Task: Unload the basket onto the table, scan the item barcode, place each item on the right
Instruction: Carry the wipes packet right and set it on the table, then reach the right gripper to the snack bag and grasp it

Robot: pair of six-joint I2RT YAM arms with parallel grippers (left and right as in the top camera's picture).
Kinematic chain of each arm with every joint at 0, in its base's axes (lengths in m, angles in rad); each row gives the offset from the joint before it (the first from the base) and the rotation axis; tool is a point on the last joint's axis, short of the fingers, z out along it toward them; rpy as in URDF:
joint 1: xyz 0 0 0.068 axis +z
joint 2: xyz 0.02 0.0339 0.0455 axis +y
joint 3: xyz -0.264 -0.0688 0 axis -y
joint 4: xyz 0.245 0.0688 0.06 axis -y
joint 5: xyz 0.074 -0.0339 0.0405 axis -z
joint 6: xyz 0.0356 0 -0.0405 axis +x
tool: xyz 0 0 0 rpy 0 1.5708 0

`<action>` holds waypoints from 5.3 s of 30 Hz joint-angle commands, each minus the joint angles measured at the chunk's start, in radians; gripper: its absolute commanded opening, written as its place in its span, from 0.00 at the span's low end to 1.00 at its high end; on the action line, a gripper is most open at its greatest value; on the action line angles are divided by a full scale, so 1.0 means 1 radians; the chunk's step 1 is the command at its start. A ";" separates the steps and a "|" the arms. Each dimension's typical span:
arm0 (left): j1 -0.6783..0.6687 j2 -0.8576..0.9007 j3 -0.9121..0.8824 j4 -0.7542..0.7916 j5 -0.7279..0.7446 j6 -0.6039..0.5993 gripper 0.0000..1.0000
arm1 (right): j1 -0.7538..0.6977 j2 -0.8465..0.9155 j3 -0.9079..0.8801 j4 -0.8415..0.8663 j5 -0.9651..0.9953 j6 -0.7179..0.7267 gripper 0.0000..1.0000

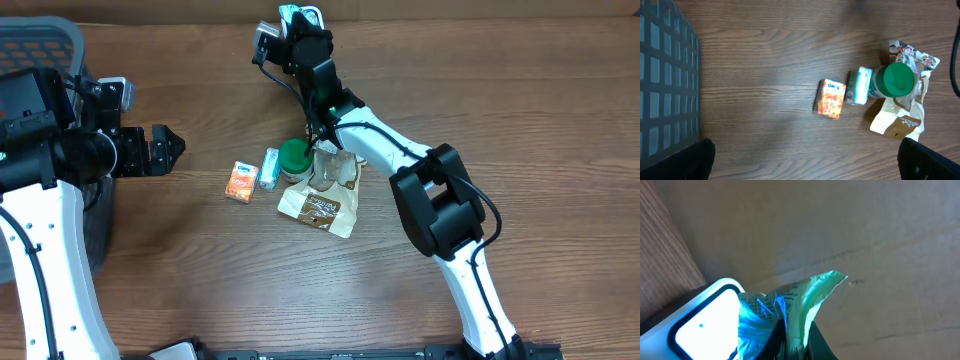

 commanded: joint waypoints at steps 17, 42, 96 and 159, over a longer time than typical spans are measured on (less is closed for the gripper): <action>0.005 0.002 -0.003 0.000 -0.003 0.015 1.00 | -0.003 0.000 0.024 0.028 0.007 -0.032 0.04; 0.005 0.002 -0.004 0.000 -0.003 0.015 1.00 | -0.034 -0.646 0.024 -1.078 -0.356 0.978 0.04; 0.005 0.002 -0.004 0.000 -0.003 0.015 0.99 | -0.781 -0.706 -0.753 -1.171 -0.727 1.401 1.00; 0.005 0.002 -0.004 0.000 -0.003 0.015 1.00 | 0.348 -0.346 -0.509 -1.105 0.134 1.237 0.74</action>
